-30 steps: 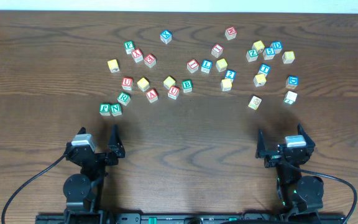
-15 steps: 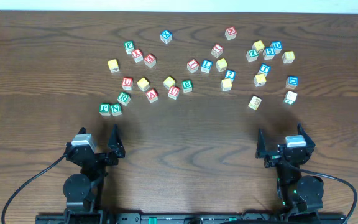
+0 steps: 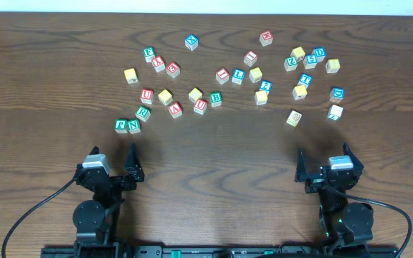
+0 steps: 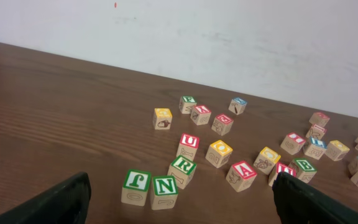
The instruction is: Spell out ROBOT
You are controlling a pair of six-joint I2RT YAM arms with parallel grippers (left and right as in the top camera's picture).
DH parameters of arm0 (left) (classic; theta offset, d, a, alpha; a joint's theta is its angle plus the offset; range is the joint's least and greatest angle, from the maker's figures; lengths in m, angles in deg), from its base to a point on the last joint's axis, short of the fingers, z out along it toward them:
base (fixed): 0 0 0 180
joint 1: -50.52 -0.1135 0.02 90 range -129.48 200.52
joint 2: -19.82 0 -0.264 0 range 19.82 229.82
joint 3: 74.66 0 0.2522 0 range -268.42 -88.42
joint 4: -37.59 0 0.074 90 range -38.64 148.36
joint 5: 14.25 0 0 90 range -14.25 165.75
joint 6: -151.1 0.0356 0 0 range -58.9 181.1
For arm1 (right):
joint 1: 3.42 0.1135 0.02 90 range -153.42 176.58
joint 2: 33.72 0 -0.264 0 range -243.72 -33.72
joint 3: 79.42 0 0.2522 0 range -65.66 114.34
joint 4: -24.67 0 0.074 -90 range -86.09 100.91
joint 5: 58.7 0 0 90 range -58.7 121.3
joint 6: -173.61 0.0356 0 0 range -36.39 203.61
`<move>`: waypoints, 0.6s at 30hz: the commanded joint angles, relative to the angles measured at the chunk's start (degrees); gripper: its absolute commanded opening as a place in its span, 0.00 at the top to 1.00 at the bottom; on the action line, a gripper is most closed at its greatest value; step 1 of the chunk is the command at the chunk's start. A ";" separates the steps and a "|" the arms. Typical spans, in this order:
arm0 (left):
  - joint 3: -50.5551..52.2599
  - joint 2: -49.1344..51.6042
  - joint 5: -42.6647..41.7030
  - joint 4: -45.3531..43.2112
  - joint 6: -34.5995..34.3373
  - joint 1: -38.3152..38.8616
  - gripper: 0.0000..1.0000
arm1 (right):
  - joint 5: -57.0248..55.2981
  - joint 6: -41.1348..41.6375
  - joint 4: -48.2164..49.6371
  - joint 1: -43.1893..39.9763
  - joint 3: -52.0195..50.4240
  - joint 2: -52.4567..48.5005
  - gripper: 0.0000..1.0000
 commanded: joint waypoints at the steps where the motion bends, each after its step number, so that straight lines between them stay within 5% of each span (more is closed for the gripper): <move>1: 0.83 -0.35 -0.76 2.12 0.55 0.20 0.08 | 0.35 -0.61 -0.28 -0.48 -0.04 0.35 0.01; 18: -3.02 0.22 -3.67 2.64 0.57 0.20 0.08 | 0.35 -0.61 -0.28 -0.48 -0.04 0.35 0.01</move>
